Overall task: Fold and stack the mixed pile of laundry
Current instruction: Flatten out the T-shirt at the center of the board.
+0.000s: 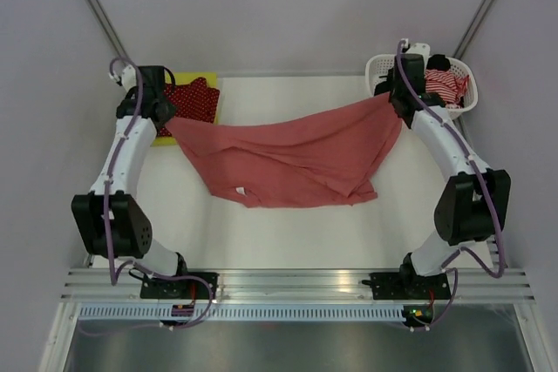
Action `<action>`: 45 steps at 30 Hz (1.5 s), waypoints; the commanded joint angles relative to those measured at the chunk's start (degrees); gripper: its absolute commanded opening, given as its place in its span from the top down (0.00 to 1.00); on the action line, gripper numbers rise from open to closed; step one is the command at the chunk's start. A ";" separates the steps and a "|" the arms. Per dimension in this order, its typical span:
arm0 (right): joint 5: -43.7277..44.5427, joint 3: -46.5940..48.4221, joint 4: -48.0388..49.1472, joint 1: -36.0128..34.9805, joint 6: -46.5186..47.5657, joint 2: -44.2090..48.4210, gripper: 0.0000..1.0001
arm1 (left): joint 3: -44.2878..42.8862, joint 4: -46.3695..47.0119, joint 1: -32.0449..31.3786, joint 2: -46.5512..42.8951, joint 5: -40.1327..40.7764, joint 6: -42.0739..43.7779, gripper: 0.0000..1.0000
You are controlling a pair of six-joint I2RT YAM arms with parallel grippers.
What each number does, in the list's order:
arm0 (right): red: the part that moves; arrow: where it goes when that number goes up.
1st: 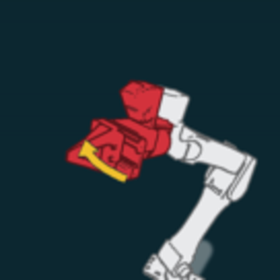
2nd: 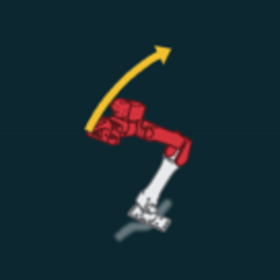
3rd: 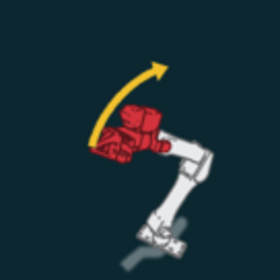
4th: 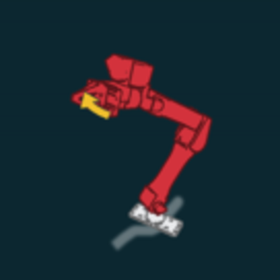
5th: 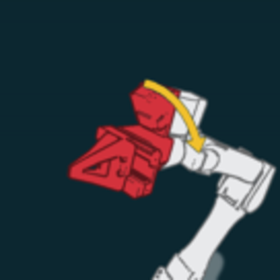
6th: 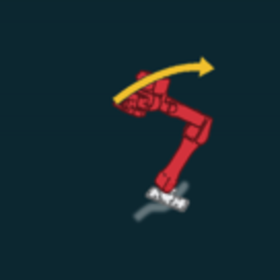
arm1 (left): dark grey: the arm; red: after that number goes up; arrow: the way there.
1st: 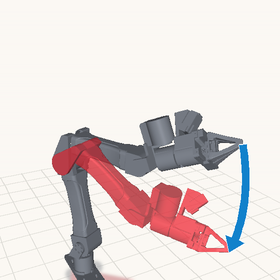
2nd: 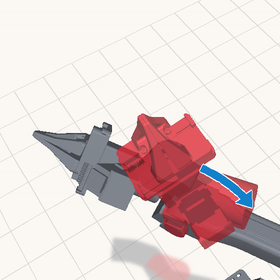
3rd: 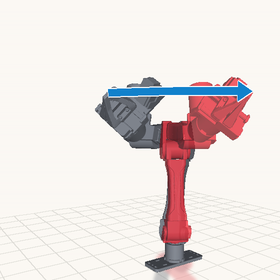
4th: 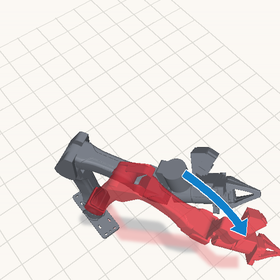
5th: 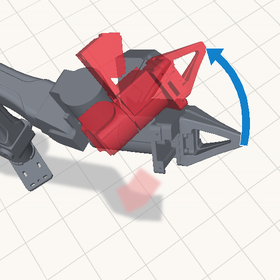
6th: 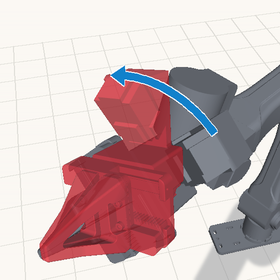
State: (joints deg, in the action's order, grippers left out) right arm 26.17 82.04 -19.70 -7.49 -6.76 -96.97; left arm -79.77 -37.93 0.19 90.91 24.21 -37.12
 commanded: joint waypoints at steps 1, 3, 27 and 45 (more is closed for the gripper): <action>0.97 5.67 2.84 2.21 -0.79 10.46 1.00 | -8.64 2.16 2.62 -13.61 -1.87 1.97 0.98; 2.03 6.37 1.52 3.87 -1.14 17.03 0.99 | -10.92 2.16 3.06 -19.17 -1.71 2.23 0.98; 6.62 12.65 -16.16 7.05 1.06 52.06 0.99 | -31.78 -9.18 2.54 -48.38 6.12 4.08 0.98; -13.35 -28.09 19.26 6.96 -5.01 15.96 1.00 | 21.95 16.85 2.71 -11.42 -1.53 -4.80 0.98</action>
State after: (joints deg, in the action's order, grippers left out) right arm 13.10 47.00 -9.91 -0.80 -11.25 -76.31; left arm -53.93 -27.11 2.74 75.75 22.06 -39.29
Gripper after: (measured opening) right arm 0.011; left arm 0.031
